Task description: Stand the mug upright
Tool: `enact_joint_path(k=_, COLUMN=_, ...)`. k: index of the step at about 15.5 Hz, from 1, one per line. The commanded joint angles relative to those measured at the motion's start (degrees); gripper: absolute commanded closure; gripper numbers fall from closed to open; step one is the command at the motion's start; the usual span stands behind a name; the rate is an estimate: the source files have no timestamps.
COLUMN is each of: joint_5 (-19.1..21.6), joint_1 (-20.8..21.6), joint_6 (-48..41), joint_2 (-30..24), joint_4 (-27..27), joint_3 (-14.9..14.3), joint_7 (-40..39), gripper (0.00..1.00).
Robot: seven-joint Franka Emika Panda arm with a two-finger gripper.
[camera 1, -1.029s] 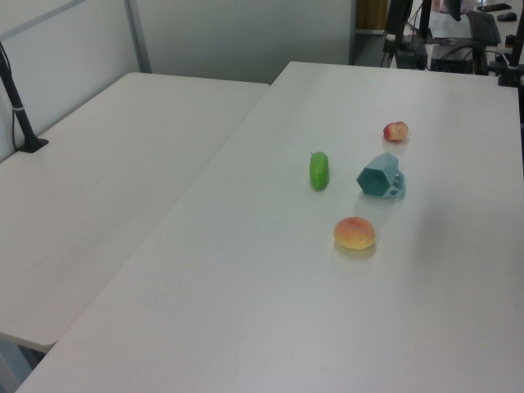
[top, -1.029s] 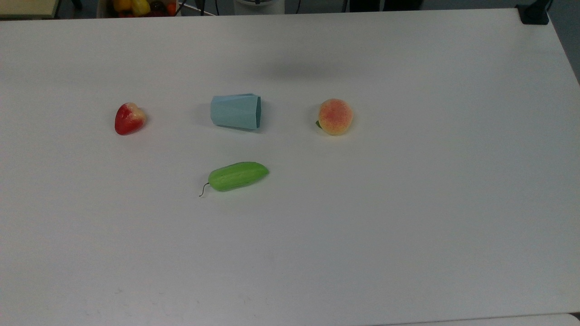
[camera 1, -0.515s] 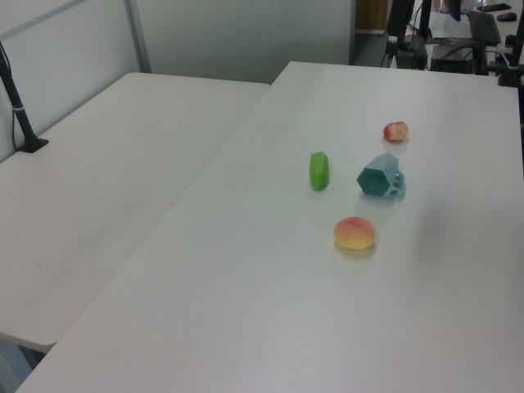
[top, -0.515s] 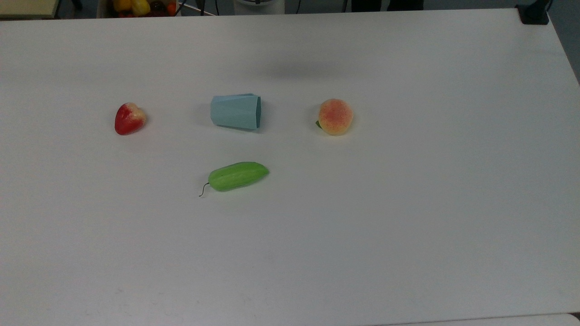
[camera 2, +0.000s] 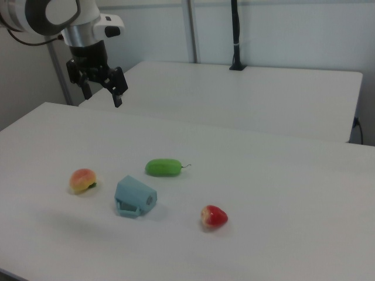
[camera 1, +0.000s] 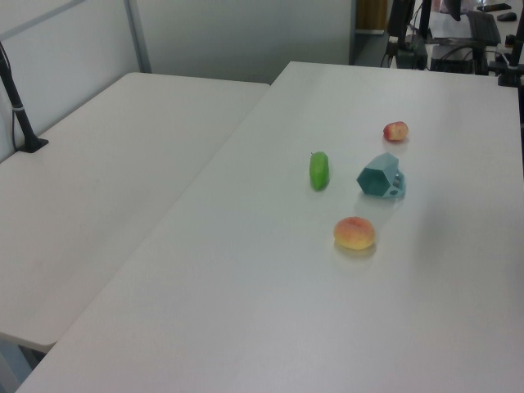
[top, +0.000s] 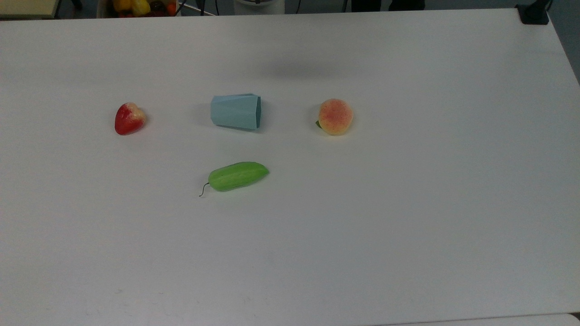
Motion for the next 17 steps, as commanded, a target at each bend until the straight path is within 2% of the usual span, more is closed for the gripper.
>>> enact_joint_path(k=1, joint_5=0.3, joint_1=-0.4, joint_6=-1.2, joint_2=-1.3, joint_4=-1.1, joint_3=-0.3, joint_7=-1.7, gripper=0.0)
enact_joint_path(k=8, joint_5=0.6, joint_1=-0.5, joint_6=-0.9, joint_2=0.3, joint_4=-1.4, joint_3=-0.1, joint_7=-3.4, gripper=0.0)
enact_joint_path(k=11, joint_5=-0.4, joint_1=-0.4, joint_6=-0.5, joint_2=1.6, joint_4=-0.9, joint_3=1.7, joint_7=-1.8, gripper=0.0)
enact_joint_path(k=13, joint_5=-2.1, joint_1=-0.1, joint_6=-0.5, joint_2=1.7, joint_4=-0.9, joint_3=2.6, joint_7=2.2, gripper=0.0)
enact_joint_path(k=17, joint_5=-7.5, joint_1=0.1, joint_6=-0.4, joint_2=4.0, joint_4=0.4, joint_3=6.2, joint_7=10.0, gripper=0.0)
